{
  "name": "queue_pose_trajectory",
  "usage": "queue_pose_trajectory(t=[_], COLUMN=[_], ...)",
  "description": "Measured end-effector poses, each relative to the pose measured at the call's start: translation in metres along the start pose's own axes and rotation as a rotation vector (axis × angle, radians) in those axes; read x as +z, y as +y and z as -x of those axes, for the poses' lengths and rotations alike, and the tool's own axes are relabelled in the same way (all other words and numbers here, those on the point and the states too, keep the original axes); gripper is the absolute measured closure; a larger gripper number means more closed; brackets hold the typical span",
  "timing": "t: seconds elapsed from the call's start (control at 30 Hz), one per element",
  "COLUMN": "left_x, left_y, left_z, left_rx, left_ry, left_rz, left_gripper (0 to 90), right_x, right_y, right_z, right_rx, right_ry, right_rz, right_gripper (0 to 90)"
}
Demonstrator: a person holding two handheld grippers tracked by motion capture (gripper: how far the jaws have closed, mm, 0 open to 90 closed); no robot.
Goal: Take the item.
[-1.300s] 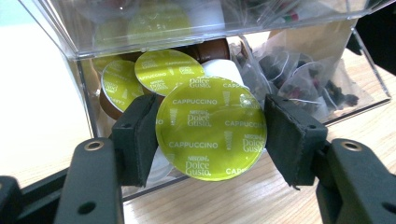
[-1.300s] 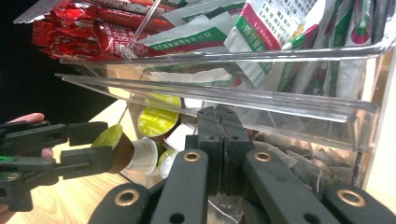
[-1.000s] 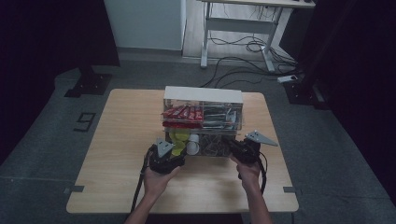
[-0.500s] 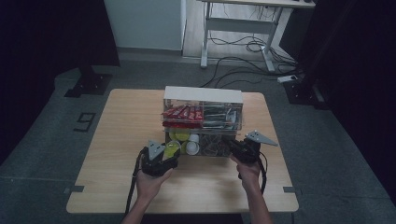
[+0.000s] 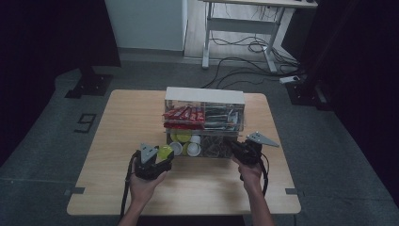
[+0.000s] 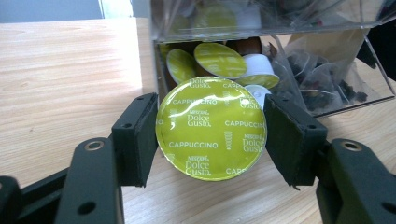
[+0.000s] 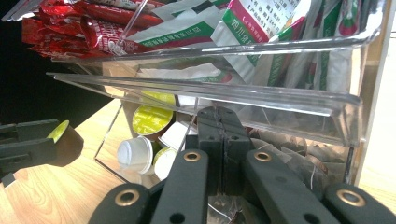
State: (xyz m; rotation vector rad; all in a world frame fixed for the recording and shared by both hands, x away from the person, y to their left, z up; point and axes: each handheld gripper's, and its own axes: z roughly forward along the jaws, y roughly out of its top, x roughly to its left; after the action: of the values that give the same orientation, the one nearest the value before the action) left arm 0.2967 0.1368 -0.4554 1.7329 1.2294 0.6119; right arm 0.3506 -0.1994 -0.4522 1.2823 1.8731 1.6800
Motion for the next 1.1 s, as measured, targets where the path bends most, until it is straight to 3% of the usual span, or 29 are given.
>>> queue_pose_trajectory(t=[0.8,1.1], left_x=[-0.01,-0.009], left_y=[-0.005,-0.01], left_z=[-0.02,-0.035], left_rx=[-0.021,-0.054], left_ry=[0.047,0.067], left_rz=[0.0,-0.007], left_gripper=[38.2,38.2], right_x=[0.0,-0.001], right_y=[0.0,0.0], right_z=[0.001,0.001], right_rx=[-0.001,-0.002], right_ry=[-0.006,-0.007], right_rz=[-0.003,-0.002], right_gripper=[88.4,88.4])
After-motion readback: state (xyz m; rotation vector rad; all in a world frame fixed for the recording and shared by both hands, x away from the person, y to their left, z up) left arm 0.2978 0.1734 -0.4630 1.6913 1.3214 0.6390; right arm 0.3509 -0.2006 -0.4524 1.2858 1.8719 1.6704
